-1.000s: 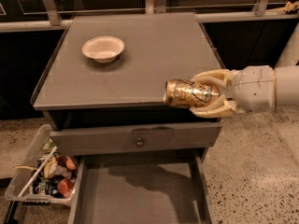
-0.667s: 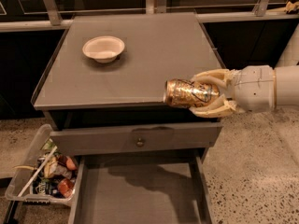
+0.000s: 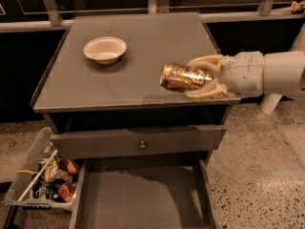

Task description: Pick orange can from middle drawer and place on counter

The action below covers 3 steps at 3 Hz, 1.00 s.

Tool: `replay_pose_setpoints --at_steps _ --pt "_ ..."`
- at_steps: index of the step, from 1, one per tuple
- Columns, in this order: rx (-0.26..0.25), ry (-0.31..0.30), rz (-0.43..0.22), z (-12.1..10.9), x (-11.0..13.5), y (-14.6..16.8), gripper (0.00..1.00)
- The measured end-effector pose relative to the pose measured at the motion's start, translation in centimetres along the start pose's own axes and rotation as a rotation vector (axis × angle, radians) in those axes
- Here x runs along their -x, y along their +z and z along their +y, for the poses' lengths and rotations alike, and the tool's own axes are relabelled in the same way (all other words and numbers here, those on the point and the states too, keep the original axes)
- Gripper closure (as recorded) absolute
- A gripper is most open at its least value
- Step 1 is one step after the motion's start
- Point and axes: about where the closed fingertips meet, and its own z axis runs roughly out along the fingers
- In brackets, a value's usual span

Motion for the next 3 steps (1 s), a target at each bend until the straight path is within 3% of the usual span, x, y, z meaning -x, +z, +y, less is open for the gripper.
replay_pose_setpoints --at_steps 1,2,3 --pt "-0.048 0.054 -0.029 -3.3 -1.1 2.5 1.0" --pt "-0.104 0.136 -0.056 -4.7 -3.2 4.0 1.0" --pt "-0.164 0.219 -0.006 -5.3 -4.8 5.2 1.0"
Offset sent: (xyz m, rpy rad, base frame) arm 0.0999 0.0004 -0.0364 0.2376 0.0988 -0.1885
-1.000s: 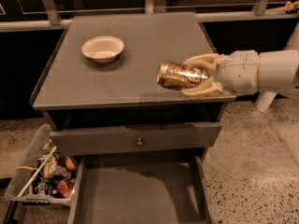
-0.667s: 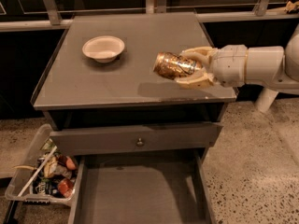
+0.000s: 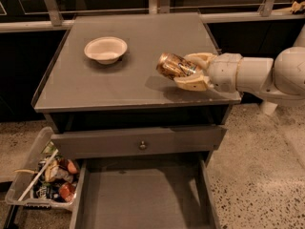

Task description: Pick orange can from middle drawer and place on counter

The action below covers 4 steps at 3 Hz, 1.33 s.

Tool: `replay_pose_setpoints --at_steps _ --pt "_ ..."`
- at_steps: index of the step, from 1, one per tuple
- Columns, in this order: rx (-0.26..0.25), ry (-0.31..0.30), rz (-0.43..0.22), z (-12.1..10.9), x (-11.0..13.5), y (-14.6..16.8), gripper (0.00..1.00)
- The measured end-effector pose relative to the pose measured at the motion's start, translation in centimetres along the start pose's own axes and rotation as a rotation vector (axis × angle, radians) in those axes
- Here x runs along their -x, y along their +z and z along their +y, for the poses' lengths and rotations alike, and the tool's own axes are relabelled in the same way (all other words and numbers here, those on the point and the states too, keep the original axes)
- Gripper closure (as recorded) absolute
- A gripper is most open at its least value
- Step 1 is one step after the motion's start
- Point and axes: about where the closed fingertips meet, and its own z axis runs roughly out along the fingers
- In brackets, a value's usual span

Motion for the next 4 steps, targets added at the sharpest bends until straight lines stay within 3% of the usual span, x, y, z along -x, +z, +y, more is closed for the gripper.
replay_pose_setpoints --at_steps 1,2,3,4 --pt "-0.036 0.01 0.106 -1.1 0.2 1.2 1.0" --pt "-0.024 -0.06 0.232 -3.2 2.2 2.3 1.0" --pt "0.051 -0.098 0.286 -4.0 3.1 4.7 1.0" --pt "0.066 -0.105 0.284 -3.7 3.5 5.2 1.0"
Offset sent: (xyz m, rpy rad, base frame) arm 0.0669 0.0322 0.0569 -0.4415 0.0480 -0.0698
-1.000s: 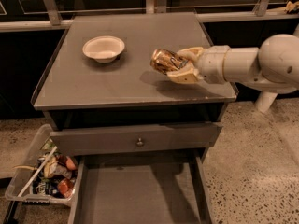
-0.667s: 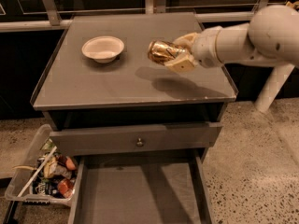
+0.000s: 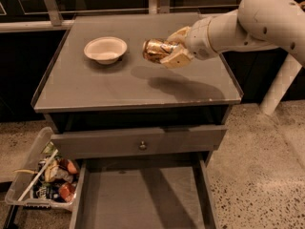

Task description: Pick orange can from middle drawer and place on counter

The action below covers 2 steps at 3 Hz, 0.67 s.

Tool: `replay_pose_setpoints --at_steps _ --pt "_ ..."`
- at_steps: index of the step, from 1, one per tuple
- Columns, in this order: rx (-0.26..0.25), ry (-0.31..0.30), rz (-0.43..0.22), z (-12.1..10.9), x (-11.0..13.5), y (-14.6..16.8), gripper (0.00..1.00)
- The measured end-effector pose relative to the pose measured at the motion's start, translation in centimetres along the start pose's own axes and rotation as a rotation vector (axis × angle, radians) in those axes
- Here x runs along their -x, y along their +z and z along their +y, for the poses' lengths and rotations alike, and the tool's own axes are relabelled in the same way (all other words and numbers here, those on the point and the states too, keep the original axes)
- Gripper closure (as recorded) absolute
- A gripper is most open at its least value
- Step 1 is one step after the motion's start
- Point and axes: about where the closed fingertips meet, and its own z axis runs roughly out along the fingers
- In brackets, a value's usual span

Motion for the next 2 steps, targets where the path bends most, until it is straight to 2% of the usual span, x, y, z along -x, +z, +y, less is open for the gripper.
replay_pose_setpoints --at_steps 2 --pt "-0.029 0.064 0.004 -0.9 -3.4 0.4 1.0"
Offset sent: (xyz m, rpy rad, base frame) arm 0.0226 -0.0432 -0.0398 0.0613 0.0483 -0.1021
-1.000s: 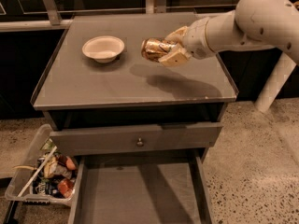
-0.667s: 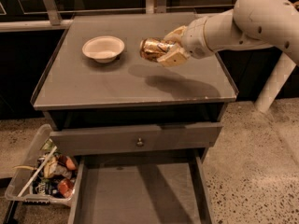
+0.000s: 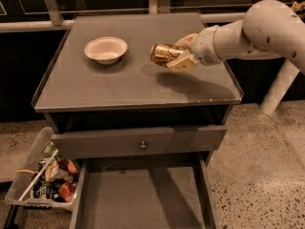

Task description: Pick orange can from middle drawer and place on counter

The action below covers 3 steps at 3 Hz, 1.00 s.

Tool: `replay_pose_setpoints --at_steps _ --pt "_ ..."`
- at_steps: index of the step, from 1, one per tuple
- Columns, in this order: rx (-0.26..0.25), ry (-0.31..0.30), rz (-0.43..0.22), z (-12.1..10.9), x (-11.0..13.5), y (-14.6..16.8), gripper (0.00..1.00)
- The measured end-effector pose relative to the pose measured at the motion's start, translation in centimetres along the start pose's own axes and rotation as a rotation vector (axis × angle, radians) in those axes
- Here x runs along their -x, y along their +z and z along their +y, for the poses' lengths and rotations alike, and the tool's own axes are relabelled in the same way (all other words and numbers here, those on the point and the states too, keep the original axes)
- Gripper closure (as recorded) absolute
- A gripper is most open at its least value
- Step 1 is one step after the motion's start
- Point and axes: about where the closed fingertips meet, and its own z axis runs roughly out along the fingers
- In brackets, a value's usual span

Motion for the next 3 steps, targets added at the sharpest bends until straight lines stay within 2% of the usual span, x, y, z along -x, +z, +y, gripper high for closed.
replay_pose_setpoints --at_steps 3 --pt "0.034 0.088 -0.013 0.3 -2.6 2.9 1.0"
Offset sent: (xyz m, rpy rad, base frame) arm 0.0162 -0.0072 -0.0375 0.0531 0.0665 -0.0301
